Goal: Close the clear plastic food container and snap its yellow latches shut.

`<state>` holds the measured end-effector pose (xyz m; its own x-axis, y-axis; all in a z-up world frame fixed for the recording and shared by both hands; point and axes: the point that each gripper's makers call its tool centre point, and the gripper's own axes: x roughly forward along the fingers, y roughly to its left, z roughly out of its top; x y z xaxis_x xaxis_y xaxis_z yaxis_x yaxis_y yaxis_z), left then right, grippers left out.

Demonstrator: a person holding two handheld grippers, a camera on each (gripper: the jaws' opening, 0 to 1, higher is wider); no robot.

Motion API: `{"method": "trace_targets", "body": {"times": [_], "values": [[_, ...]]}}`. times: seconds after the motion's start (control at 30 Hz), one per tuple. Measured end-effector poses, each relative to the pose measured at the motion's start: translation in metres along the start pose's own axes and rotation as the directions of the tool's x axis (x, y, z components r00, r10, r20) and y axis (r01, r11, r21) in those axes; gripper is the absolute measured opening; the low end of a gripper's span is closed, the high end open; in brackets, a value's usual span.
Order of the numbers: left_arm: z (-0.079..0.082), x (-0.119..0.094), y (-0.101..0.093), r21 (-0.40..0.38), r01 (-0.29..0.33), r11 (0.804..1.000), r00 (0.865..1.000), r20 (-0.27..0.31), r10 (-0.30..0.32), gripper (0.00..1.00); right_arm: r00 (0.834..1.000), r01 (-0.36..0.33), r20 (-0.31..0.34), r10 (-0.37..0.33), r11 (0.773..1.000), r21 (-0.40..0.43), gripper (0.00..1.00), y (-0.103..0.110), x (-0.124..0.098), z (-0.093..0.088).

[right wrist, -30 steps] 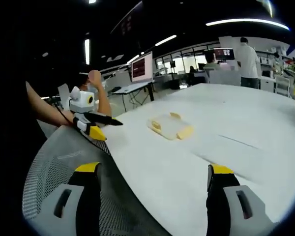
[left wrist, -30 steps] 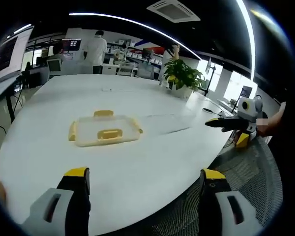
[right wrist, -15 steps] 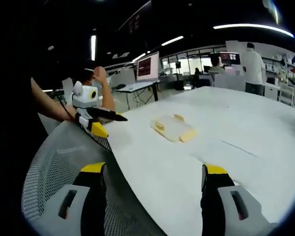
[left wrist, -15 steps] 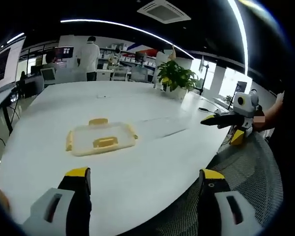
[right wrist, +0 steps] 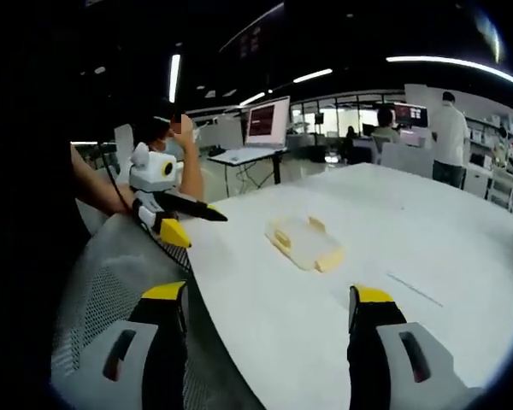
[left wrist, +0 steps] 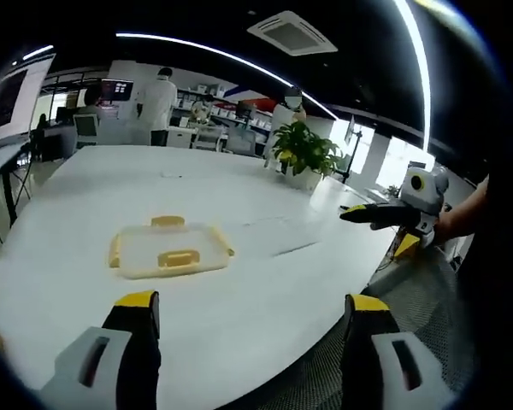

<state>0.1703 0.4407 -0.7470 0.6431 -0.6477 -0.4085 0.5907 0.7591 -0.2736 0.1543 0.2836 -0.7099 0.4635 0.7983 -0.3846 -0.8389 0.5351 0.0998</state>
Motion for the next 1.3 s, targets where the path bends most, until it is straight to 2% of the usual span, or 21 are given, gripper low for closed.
{"method": "trace_targets", "body": {"times": [0.1,0.23,0.3,0.37,0.47,0.53,0.6,0.7,0.9,0.97,1.0,1.13,1.3], "values": [[0.001,0.002,-0.010,0.091,0.053,0.994,0.998,-0.030,-0.051,0.85,1.000,0.010,0.022,-0.010,1.000,0.028,0.75,0.002,0.004,0.007],[0.004,0.000,-0.009,0.101,0.089,0.991,0.996,-0.034,-0.086,0.85,1.000,0.012,0.015,-0.013,1.000,0.027,0.71,0.010,0.014,0.009],[0.004,-0.003,-0.005,0.106,0.110,0.988,0.993,-0.042,-0.106,0.84,0.999,0.038,0.019,-0.038,0.999,-0.002,0.72,0.011,0.019,0.013],[0.003,-0.005,-0.005,0.161,0.154,0.975,0.987,-0.065,-0.145,0.81,0.999,0.040,0.015,-0.040,0.999,-0.012,0.71,0.015,0.023,0.014],[0.009,-0.008,0.004,0.138,0.165,0.976,0.985,-0.062,-0.158,0.82,0.998,0.066,0.016,-0.066,0.998,0.011,0.71,0.016,0.030,0.014],[0.012,-0.007,0.011,0.156,0.182,0.971,0.983,-0.065,-0.174,0.82,0.997,0.074,0.009,-0.074,0.997,0.009,0.71,0.019,0.035,0.012],[0.013,-0.006,0.020,0.186,0.195,0.963,0.979,-0.092,-0.180,0.82,0.997,0.080,0.004,-0.080,0.997,0.015,0.71,0.020,0.041,0.014],[0.020,-0.005,0.029,0.182,0.217,0.959,0.975,-0.080,-0.206,0.82,0.995,0.097,0.007,-0.097,0.995,0.013,0.72,0.016,0.048,0.020],[0.016,0.003,0.047,0.199,0.241,0.950,0.968,-0.122,-0.220,0.81,0.993,0.116,-0.018,-0.116,0.993,0.016,0.72,0.001,0.063,0.017],[0.014,0.005,0.050,0.290,0.265,0.920,0.962,-0.149,-0.230,0.80,0.992,0.114,-0.042,-0.115,0.993,-0.019,0.71,-0.003,0.069,0.012],[0.010,0.007,0.054,0.309,0.268,0.913,0.959,-0.176,-0.222,0.80,0.992,0.113,-0.058,-0.114,0.993,-0.022,0.71,-0.006,0.072,0.007],[0.016,0.012,0.064,0.284,0.270,0.920,0.959,-0.169,-0.229,0.79,0.992,0.108,-0.064,-0.109,0.994,-0.020,0.71,-0.013,0.079,0.008],[0.011,0.021,0.080,0.296,0.274,0.915,0.953,-0.210,-0.218,0.78,0.991,0.100,-0.086,-0.102,0.995,-0.026,0.70,-0.026,0.091,0.005]]}}
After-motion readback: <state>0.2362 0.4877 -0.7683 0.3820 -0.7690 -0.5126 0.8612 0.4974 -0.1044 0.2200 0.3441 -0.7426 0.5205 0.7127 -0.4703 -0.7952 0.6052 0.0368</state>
